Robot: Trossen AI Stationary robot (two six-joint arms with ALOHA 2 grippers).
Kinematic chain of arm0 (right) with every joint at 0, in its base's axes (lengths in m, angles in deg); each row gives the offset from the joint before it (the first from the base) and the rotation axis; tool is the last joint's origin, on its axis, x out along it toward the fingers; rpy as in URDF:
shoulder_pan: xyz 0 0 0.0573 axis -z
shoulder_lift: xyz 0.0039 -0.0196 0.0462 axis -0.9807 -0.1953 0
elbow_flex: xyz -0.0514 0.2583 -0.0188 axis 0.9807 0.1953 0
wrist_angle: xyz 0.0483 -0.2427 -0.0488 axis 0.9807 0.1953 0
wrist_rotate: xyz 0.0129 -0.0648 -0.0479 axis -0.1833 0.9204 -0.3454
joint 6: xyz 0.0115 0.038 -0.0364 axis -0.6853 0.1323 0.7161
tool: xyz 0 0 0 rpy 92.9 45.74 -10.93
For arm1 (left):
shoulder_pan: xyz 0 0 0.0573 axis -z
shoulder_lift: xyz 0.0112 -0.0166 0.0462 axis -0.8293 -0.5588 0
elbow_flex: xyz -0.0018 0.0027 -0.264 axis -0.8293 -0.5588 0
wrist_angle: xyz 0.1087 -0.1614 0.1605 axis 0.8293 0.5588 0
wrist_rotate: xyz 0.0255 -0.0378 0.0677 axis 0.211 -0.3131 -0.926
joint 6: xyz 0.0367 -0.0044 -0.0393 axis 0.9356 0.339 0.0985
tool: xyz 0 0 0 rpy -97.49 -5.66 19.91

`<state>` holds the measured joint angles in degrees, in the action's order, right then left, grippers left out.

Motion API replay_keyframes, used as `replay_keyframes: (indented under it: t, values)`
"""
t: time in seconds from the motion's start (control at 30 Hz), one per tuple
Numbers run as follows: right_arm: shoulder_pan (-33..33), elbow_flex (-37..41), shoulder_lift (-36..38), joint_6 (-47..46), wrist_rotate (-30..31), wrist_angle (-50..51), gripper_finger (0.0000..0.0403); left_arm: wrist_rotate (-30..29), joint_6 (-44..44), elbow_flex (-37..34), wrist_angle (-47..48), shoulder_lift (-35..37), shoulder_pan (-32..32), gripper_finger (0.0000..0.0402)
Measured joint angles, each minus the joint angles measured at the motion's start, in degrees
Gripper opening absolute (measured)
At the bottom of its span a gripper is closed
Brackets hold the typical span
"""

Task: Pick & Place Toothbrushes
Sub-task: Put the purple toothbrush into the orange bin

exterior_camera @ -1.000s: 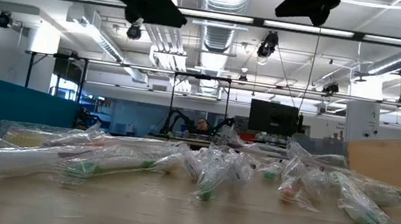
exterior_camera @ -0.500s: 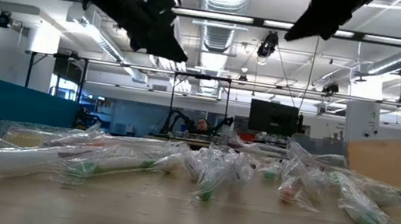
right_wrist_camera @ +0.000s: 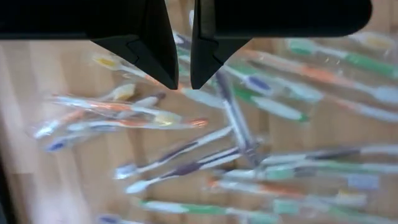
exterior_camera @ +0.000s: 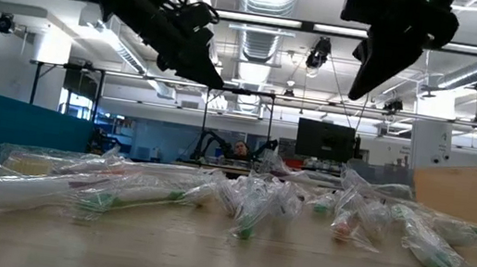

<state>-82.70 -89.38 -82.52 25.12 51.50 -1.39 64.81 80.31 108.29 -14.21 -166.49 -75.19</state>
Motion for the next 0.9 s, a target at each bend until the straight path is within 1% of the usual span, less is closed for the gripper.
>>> replay_keyframes:
  t: [0.23, 0.33, 0.43, 0.53, 0.7, 0.9]
  values:
    - [-1.8, 0.0, -3.6, 11.2, -0.7, 5.0, 0.0038, 0.0, 0.0, 0.0, -0.2, 0.1, 0.0, 0.0149]
    - [-1.7, 0.1, -4.8, 12.8, -0.5, 7.4, 0.0043, 0.0, 0.0, 0.0, -0.1, 0.1, 0.0, 0.0149]
    - [-1.6, 0.0, -5.6, 12.9, 0.9, 8.2, 0.0054, 0.0, 0.0, 0.0, 0.0, 0.1, 0.0, 0.0149]
    - [-1.5, -0.1, -6.2, 12.1, 1.0, 8.2, 0.0076, 0.0, 0.0, 0.0, 0.1, 0.1, 0.0, 0.0149]
    - [-0.6, 0.1, -6.6, 10.9, 2.5, 8.8, 0.0127, 0.0, 0.0, 0.0, 0.1, 0.1, 0.0, 0.0149]
    - [1.9, 0.9, -8.2, 16.5, 5.6, 9.0, 0.0178, 0.0, 0.0, 0.0, 0.1, 0.1, 0.0, 0.0149]
